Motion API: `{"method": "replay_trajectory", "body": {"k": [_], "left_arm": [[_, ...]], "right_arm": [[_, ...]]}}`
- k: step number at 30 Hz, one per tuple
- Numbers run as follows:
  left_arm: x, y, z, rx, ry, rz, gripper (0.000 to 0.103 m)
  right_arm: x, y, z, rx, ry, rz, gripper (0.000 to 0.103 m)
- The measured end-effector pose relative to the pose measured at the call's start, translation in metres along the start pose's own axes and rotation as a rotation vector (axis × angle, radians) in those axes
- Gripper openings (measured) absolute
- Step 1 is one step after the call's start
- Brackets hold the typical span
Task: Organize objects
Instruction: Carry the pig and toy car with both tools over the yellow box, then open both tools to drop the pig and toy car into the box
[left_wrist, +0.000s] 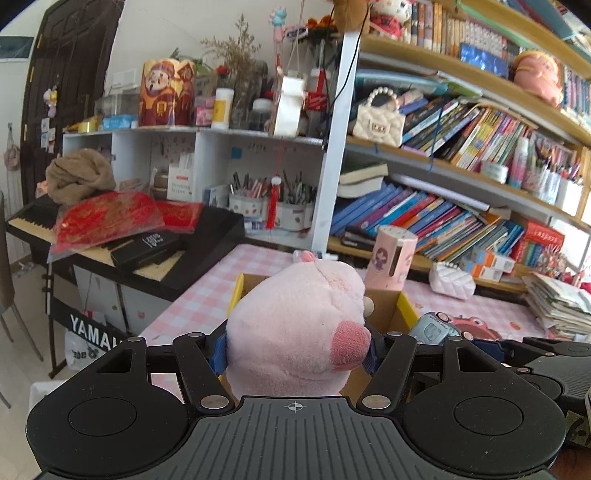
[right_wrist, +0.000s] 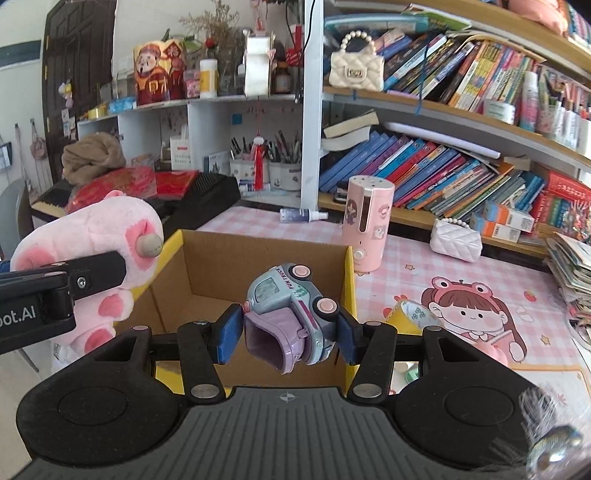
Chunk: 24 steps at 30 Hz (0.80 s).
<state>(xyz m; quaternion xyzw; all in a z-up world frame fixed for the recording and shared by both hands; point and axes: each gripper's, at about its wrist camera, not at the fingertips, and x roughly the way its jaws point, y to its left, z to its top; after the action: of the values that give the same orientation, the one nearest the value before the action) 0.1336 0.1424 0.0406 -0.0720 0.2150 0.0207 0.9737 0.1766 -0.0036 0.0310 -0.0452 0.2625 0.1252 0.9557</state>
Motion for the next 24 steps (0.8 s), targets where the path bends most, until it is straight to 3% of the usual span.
{"method": "replay_trajectory", "body": {"k": [10, 24], "left_arm": [[0.053, -0.011, -0.007, 0.019, 0.114, 0.033, 0.065], [0.088, -0.016, -0.009, 0.027, 0.198, 0.047, 0.065]], "right_arm": [[0.064, -0.008, -0.001, -0.103, 0.109, 0.043, 0.050], [0.105, -0.006, -0.003, -0.200, 0.210, 0.120, 0.050]]}}
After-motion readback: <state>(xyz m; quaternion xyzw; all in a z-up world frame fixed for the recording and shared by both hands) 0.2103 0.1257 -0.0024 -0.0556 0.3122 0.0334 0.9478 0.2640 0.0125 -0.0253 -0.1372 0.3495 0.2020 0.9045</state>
